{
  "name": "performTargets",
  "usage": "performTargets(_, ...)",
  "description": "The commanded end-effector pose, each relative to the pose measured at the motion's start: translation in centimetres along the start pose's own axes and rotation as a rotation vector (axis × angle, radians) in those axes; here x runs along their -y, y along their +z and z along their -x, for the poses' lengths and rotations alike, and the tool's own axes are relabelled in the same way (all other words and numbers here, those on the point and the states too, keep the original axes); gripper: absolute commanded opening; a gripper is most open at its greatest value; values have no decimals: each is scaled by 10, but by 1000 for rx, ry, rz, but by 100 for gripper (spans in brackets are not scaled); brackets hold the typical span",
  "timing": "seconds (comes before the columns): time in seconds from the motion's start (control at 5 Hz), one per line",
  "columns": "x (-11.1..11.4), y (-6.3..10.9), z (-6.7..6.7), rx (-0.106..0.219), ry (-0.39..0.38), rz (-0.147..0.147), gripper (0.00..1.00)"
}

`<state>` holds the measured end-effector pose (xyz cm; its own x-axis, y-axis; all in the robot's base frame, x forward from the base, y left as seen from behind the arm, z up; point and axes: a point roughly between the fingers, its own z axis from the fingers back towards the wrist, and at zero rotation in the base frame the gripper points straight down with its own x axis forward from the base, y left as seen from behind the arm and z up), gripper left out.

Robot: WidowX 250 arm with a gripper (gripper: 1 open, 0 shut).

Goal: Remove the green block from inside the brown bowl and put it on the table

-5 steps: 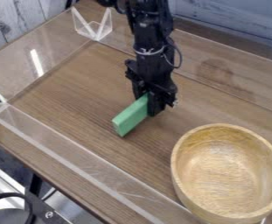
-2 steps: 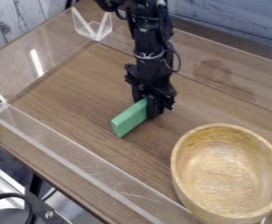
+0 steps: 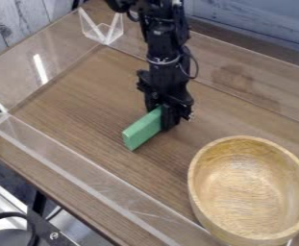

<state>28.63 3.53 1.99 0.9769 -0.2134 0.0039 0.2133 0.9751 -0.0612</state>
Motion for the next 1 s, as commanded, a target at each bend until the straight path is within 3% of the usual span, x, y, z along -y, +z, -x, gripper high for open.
performTargets(0.0,-6,9,-8,39,15,-11,0)
performTargets(0.8,-7,6,-6,16,35,7,0)
